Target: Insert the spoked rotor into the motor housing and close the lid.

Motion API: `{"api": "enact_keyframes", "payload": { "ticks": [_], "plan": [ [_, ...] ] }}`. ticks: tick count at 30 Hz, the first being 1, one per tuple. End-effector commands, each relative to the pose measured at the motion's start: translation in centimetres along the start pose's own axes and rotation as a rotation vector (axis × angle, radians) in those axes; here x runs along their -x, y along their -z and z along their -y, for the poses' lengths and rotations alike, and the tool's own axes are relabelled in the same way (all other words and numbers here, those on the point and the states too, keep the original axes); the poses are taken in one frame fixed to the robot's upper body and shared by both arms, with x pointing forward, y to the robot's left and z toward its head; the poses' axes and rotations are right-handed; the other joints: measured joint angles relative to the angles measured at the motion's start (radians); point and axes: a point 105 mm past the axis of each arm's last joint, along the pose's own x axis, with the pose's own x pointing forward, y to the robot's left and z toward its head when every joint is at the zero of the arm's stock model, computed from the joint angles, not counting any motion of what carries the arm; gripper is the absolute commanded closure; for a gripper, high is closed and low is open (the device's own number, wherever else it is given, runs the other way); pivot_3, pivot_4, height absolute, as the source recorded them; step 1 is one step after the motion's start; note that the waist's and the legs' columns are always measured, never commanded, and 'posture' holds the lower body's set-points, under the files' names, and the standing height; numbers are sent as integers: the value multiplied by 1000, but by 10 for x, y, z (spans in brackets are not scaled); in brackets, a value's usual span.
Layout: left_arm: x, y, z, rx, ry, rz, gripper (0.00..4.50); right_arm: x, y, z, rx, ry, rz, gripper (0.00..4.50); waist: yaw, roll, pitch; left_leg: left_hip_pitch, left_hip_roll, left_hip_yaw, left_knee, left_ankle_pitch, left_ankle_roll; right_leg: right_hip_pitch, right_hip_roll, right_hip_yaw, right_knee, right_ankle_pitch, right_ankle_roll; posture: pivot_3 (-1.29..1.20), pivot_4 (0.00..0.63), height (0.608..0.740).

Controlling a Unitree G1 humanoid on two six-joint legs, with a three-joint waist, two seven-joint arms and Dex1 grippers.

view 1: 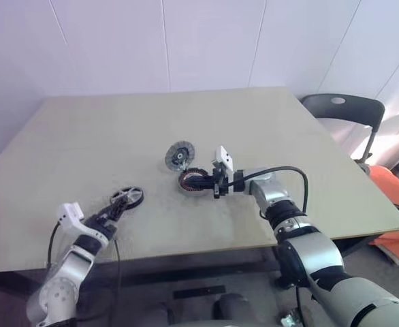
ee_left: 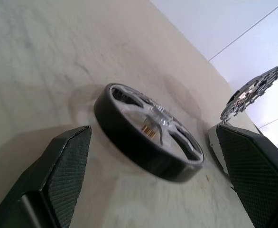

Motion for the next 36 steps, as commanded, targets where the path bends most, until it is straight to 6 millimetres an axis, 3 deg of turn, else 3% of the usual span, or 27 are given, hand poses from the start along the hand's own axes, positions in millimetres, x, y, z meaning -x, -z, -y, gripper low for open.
{"api": "enact_keyframes", "payload": {
  "ticks": [1,13,17,29,36],
  "plan": [
    [-4,-10,4,-39,19,22,0,-2,-10,1,49,-1,12,4486,0,0,0,0,0,0,0,0,0,0,0,0,0,0,0,0,0,740],
    [-9,-11,3,-53,17,18,0,-1,-7,3,49,19,9,4486,1,0,0,0,0,0,0,0,0,0,0,0,0,0,0,0,0,740],
    [-8,-11,4,-69,26,14,918,-2,-6,3,52,24,4,4500,1,0,0,0,1,0,0,0,0,0,0,0,0,0,0,0,0,740],
    [-3,-19,-1,-29,26,39,918,-2,-5,5,55,34,-5,4500,1,0,0,0,1,0,0,0,0,0,0,0,0,0,0,0,0,740],
    [-3,-7,-6,-47,15,-20,918,-2,-3,6,58,42,-8,4500,1,0,0,0,1,0,0,0,0,0,0,0,0,0,0,0,0,740]
  ]
}}
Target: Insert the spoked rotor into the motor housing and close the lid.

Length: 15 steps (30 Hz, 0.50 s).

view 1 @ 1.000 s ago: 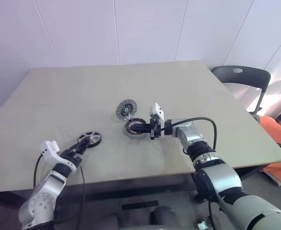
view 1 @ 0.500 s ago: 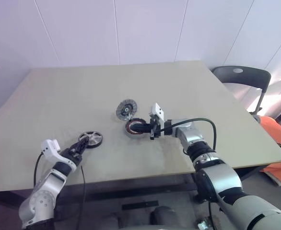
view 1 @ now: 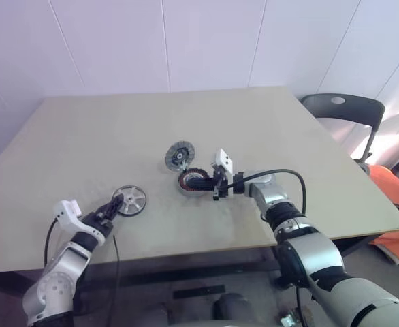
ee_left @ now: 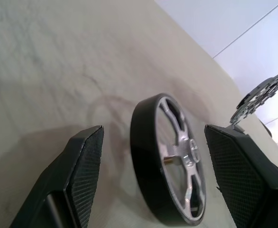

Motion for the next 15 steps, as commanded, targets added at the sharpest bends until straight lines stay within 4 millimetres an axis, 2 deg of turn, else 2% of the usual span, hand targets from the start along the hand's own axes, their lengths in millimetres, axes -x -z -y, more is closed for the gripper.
{"api": "enact_keyframes", "payload": {
  "ticks": [1,4,7,11,15],
  "plan": [
    [-1,-2,4,-32,17,-8,918,-3,-13,2,47,-4,19,4500,0,0,0,0,0,0,0,0,0,0,0,0,0,0,0,0,0,740],
    [-3,7,0,-57,-5,-50,918,-2,-12,2,48,1,18,4500,0,0,0,0,0,0,0,0,0,0,0,0,0,0,0,0,0,740],
    [-3,7,0,-50,4,-49,1773,-2,-12,3,49,5,19,4500,0,0,0,0,0,0,0,0,0,0,0,0,0,0,0,0,0,740],
    [-2,7,3,-51,12,-55,3135,-2,-12,3,50,11,20,4500,2,0,0,0,0,0,0,0,0,0,-1,0,0,0,0,0,0,740],
    [-2,9,6,-44,27,-62,3135,-2,-12,3,50,13,22,4500,1,0,0,1,0,0,0,0,0,1,-1,0,0,-1,-1,0,0,740]
  ]
}}
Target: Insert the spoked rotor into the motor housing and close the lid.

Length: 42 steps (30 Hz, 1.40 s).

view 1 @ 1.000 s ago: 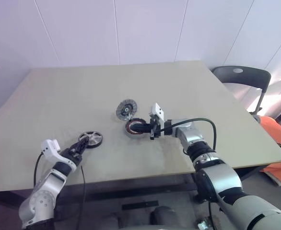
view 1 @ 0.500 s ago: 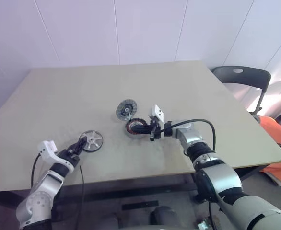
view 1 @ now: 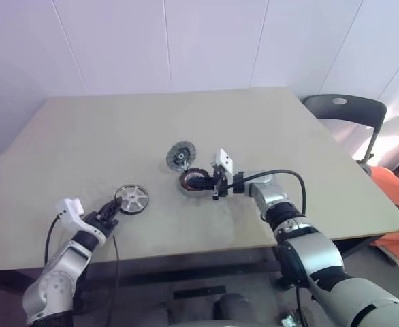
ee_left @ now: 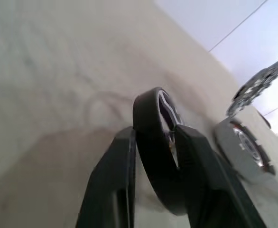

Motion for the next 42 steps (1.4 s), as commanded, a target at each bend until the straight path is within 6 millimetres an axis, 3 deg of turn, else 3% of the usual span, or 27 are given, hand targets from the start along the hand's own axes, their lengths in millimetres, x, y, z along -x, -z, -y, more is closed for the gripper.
{"api": "enact_keyframes", "payload": {
  "ticks": [1,8,9,12,23,26,33,42],
  "plan": [
    [0,7,5,5,21,-37,3135,-3,-12,2,38,1,20,4500,1,0,0,0,0,0,0,0,0,0,0,0,0,0,0,0,0,740],
    [2,7,13,20,67,-40,3135,-3,-12,3,38,8,23,4500,2,0,0,-1,0,0,0,0,0,0,-1,0,0,0,0,0,0,740],
    [3,6,13,23,69,-37,3501,-3,-11,3,38,8,23,4500,3,0,0,-1,0,0,0,0,0,0,-1,0,0,0,0,0,0,740],
    [3,5,16,23,87,-40,3974,-4,-11,3,37,8,23,4500,2,0,0,0,-1,0,0,0,0,0,-3,0,0,-1,-1,0,0,740],
    [4,1,24,39,142,-61,3990,-5,-11,4,38,18,25,4500,1,0,0,0,-1,0,0,0,0,0,-4,-1,0,0,0,0,0,740],
    [4,-2,32,56,189,-68,3990,-4,-13,5,38,26,33,4500,2,0,0,-1,-2,0,0,0,0,0,-4,-1,0,0,0,0,0,740],
    [-1,-17,74,125,393,-44,3990,-1,-12,6,34,25,29,4500,0,0,0,-2,-2,-1,0,0,0,0,-4,-1,-1,1,1,0,0,740],
    [-12,-15,84,176,429,-49,3990,5,-13,10,27,42,38,4500,-2,0,1,-1,-1,-1,0,0,0,-1,1,1,-1,1,2,0,0,740]
  ]
}}
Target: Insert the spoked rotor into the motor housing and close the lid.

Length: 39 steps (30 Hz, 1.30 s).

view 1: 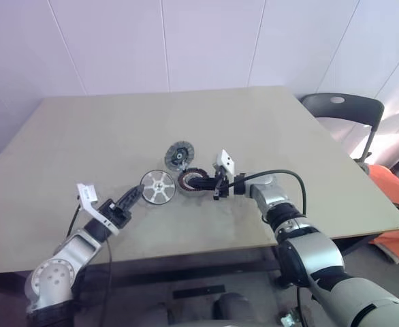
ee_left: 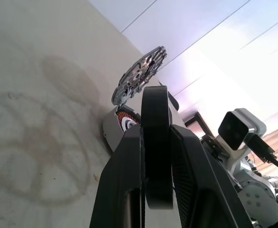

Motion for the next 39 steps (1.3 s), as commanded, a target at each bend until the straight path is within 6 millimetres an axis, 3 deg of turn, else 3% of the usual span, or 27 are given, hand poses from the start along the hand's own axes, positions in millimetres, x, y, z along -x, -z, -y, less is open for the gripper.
{"api": "enact_keyframes", "payload": {
  "ticks": [1,5,12,19,26,33,39],
  "plan": [
    [-11,-6,11,-2,55,22,3990,4,-22,8,41,14,54,4500,1,0,0,0,0,0,0,0,0,0,0,0,0,0,0,0,0,740],
    [-22,-4,11,15,67,22,3990,14,-34,8,1,-23,111,4500,3,0,0,0,0,0,1,0,0,1,0,0,0,0,0,0,0,740],
    [-39,4,18,30,106,-16,3990,36,-24,-7,-58,-184,40,4500,2,0,0,0,0,0,0,0,0,0,2,0,-1,0,0,0,0,740],
    [-63,15,7,72,95,-53,3990,56,-14,11,-27,-38,8,4500,2,0,0,0,-1,0,1,0,0,1,3,0,-1,0,0,0,0,740],
    [-82,15,11,82,131,-70,3990,60,-12,7,2,-46,4,4500,3,0,0,-1,-1,0,1,0,0,0,4,0,-1,0,0,0,0,740],
    [-87,19,10,94,140,-88,3990,69,-21,12,199,-1,-32,4500,3,0,0,0,-1,0,1,0,0,0,4,1,-1,0,0,0,0,740],
    [-90,29,3,120,124,-124,3990,73,-23,14,232,14,-36,4500,3,0,0,0,-1,0,1,0,0,0,4,1,-1,0,0,0,0,740]
  ]
}}
